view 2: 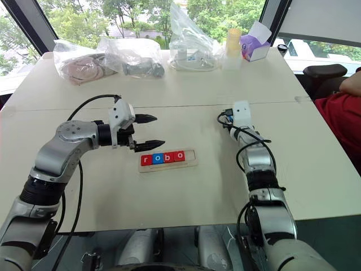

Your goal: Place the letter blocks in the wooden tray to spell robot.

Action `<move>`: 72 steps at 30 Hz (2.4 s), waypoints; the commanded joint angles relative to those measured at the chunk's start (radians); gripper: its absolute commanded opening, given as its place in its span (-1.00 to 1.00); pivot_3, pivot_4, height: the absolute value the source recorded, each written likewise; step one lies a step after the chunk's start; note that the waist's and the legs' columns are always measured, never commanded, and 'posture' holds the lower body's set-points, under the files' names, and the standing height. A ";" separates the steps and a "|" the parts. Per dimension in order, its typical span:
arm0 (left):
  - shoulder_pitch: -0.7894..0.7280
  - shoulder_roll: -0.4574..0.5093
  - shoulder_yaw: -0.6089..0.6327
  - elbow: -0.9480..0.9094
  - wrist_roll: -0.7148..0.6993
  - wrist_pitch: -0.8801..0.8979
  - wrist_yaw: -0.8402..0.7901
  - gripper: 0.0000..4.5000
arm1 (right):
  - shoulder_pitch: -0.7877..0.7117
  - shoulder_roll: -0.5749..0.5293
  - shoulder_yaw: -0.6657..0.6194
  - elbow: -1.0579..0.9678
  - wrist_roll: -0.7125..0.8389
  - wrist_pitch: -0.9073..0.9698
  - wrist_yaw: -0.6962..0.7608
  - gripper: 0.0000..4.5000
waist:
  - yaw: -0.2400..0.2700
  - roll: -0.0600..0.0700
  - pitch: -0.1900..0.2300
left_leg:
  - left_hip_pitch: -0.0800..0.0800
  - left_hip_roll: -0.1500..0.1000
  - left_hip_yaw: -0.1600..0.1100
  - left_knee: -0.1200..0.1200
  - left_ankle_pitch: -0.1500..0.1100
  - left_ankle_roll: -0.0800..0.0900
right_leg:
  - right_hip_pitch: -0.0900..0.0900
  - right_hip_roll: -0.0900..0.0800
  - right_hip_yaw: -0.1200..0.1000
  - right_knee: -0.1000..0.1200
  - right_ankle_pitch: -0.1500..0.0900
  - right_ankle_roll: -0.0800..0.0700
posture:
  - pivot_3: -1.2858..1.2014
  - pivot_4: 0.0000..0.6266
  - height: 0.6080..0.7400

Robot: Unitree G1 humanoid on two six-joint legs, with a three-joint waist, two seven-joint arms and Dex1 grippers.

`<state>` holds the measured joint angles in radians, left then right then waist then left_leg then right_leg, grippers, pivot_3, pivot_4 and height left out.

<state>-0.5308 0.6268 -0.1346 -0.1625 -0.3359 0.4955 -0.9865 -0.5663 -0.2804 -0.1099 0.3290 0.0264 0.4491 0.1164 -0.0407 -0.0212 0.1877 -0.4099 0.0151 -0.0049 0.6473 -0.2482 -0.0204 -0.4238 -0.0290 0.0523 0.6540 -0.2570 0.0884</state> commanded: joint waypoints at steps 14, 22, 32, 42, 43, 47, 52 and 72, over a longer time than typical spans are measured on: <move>0.038 -0.010 -0.053 -0.129 -0.026 0.041 -0.019 1.00 | 0.370 0.335 -0.040 -0.849 0.044 0.610 -0.244 0.45 | -0.003 0.001 -0.001 | 0.001 0.001 0.001 0.003 0.001 -0.001 | 0.000 0.001 0.001 0.001 -0.002 -0.005 | 0.03 -0.52 1.00; 0.028 0.078 0.002 -0.140 -0.079 0.103 -0.077 1.00 | 0.228 0.015 -0.101 -0.758 0.122 0.351 0.064 0.99 | -0.005 0.001 0.000 | 0.000 0.000 0.002 0.001 0.001 -0.001 | -0.001 0.002 0.001 -0.001 0.000 -0.001 | 0.03 -0.52 1.00; 0.055 0.230 0.022 -0.241 -0.138 0.132 -0.183 1.00 | 0.248 -0.553 0.085 -0.331 0.230 -0.037 0.948 0.99 | -0.002 0.000 0.000 | 0.000 -0.001 0.003 0.000 -0.001 0.002 | 0.003 0.002 -0.002 -0.005 0.000 0.000 | 0.03 -0.52 1.00; 0.103 0.245 0.045 -0.307 -0.157 0.172 -0.118 1.00 | 0.153 -0.521 0.146 -0.009 0.178 -0.296 1.083 0.99 | 0.000 0.000 0.001 | 0.002 0.000 0.003 0.003 -0.001 0.001 | 0.004 0.003 0.000 -0.004 0.000 -0.001 | 0.03 -0.52 1.00; 0.104 0.248 0.045 -0.306 -0.156 0.171 -0.116 1.00 | 0.144 -0.513 0.155 0.017 0.167 -0.315 1.088 0.99 | 0.000 0.000 0.001 | 0.002 0.000 0.003 0.003 -0.001 0.001 | 0.004 0.003 0.000 -0.004 0.000 -0.001 | 0.03 -0.52 1.00; 0.103 0.253 0.048 -0.294 -0.153 0.167 -0.108 1.00 | 0.115 -0.483 0.186 0.117 0.122 -0.393 1.078 0.99 | -0.004 0.000 0.001 | 0.002 0.000 0.003 0.003 -0.001 0.001 | 0.004 0.002 0.000 -0.004 0.000 0.000 | 0.03 -0.52 1.00; 0.114 0.264 0.039 -0.228 -0.111 0.120 -0.113 1.00 | 0.091 -0.465 0.199 0.183 0.109 -0.438 1.096 0.43 | -0.005 0.000 0.001 | 0.007 0.000 0.003 0.003 -0.001 0.001 | 0.009 0.003 0.000 -0.004 0.000 -0.001 | 0.03 -0.52 1.00; 0.189 0.276 0.067 -0.155 -0.070 0.050 -0.120 1.00 | -0.030 -0.290 0.342 -0.124 0.163 -0.274 1.152 -0.47 | 0.001 0.000 0.001 | 0.015 0.001 0.002 0.001 -0.001 0.001 | 0.016 0.001 0.000 -0.005 -0.002 -0.004 | 0.03 -0.52 1.00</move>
<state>-0.3442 0.8940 -0.1002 -0.2901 -0.4022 0.5576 -1.1085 -0.5710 -0.5704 0.2335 0.1959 0.1978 0.2111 1.2568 -0.0394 -0.0209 0.1888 -0.3951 0.0162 -0.0025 0.6480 -0.2489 -0.0193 -0.4076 -0.0284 0.0525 0.6490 -0.2594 0.0842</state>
